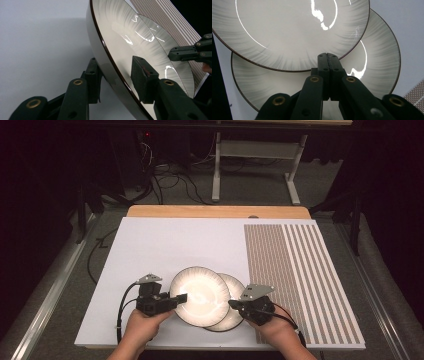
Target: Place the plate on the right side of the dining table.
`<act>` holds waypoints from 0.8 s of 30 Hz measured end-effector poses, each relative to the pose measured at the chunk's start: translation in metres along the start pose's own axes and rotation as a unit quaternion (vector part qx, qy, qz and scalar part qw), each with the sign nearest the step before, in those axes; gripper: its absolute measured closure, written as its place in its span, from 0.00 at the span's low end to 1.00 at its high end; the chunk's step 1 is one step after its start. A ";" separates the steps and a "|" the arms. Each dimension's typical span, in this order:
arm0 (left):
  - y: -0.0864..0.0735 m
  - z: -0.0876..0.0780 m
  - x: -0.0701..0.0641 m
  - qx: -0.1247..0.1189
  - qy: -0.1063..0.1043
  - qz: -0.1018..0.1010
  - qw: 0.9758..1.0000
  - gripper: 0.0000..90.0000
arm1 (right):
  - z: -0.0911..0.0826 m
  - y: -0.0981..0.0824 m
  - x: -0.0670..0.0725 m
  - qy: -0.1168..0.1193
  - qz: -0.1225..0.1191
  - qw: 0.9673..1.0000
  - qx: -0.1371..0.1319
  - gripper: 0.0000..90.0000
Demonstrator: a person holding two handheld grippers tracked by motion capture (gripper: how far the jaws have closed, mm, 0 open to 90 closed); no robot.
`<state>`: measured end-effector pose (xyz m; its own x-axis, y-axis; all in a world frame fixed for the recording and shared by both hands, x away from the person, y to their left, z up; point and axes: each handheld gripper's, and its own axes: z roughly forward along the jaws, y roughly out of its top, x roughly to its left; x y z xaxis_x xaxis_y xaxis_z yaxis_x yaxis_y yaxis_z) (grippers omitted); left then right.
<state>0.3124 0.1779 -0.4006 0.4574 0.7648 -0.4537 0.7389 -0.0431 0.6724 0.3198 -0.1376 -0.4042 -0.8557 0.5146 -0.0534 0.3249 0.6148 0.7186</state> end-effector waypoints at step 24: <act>0.000 -0.004 0.005 -0.019 -0.022 -0.016 0.999 0.78 | -0.008 -0.003 -0.001 -0.004 0.003 1.000 -0.011 1.00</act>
<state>0.3123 0.1840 -0.4007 0.4558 0.7362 -0.5002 0.7345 0.0062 0.6785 0.3168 -0.1449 -0.4002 -0.8505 0.5233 -0.0540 0.3218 0.5988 0.7334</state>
